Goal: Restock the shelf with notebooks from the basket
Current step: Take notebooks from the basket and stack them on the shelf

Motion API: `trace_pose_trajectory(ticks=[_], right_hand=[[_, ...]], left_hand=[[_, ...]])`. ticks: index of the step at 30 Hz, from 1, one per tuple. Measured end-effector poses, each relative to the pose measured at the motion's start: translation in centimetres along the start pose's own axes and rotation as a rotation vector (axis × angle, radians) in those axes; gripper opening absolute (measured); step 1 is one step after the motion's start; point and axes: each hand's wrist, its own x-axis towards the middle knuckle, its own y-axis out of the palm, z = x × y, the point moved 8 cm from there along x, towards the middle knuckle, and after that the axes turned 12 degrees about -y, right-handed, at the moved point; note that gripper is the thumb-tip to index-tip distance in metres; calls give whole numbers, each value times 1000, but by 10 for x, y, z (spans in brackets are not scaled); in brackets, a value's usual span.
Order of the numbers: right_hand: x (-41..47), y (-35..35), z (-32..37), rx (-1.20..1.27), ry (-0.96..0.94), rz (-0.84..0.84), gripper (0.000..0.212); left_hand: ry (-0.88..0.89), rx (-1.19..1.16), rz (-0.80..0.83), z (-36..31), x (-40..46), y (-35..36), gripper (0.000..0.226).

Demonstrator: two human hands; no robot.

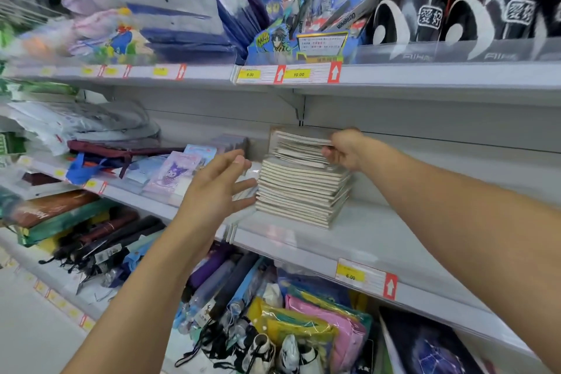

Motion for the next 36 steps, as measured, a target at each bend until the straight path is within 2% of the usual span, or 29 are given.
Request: trace_pose_trajectory(ticks=[1, 4, 7, 10, 11, 13, 14, 15, 16, 18, 20, 22, 23, 25, 27, 29, 32, 33, 34, 35, 36], right_hand=[[5, 0, -2, -95, 2, 21, 13], [17, 0, -3, -394, -95, 57, 43], [23, -2, -4, -638, -203, 39, 49], [14, -9, -3, -654, -254, -83, 39], [3, -10, 2, -656, -335, -157, 35], [-41, -4, 11, -613, -617, -288, 30], [-75, 8, 5, -542, -765, -275, 29], [-109, 26, -9, -458, -864, -188, 26], [-142, 49, -33, -394, -890, -33, 22], [-208, 102, -113, -334, -733, 413, 22], [-281, 146, -218, -300, -344, 864, 22], [-349, 162, -313, -353, 17, 1127, 25], [-377, 164, -350, -407, 113, 1196, 31], [-414, 167, -403, -532, 173, 1217, 39], [-432, 162, -436, -640, 214, 1125, 71], [-438, 157, -459, -723, 216, 1012, 95], [-428, 151, -485, -639, 319, 796, 111], [-425, 150, -492, -588, 390, 740, 107], [-421, 149, -497, -545, 415, 682, 90], [-414, 147, -498, -548, 398, 631, 54], [-410, 142, -502, -566, 361, 578, 29]], left_hand=[[2, 5, 5, 1, 1, -1, 22], [5, 21, 14, 5, 6, -6, 21], [-12, 76, 31, 12, 7, -8, 23], [-35, 218, 60, 23, 0, -1, 23], [-30, 279, 63, 24, -5, 0, 20], [-34, 400, 49, 26, -15, -2, 18], [-43, 446, 32, 31, -24, -5, 19], [-61, 487, 18, 39, -34, -9, 21], [-97, 533, 21, 51, -45, -13, 23], [-209, 747, 107, 87, -71, -20, 26], [-394, 1116, 293, 129, -99, -31, 26], [-587, 1354, 434, 158, -128, -47, 27], [-656, 1394, 457, 168, -140, -56, 30], [-695, 1486, 464, 185, -155, -69, 36], [-745, 1613, 544, 203, -168, -82, 40], [-823, 1612, 587, 211, -174, -92, 40], [-707, 1489, 452, 202, -153, -98, 41], [-678, 1530, 439, 203, -148, -100, 44], [-683, 1604, 462, 208, -146, -102, 46], [-725, 1668, 506, 217, -146, -105, 47], [-789, 1696, 550, 227, -147, -107, 47]])
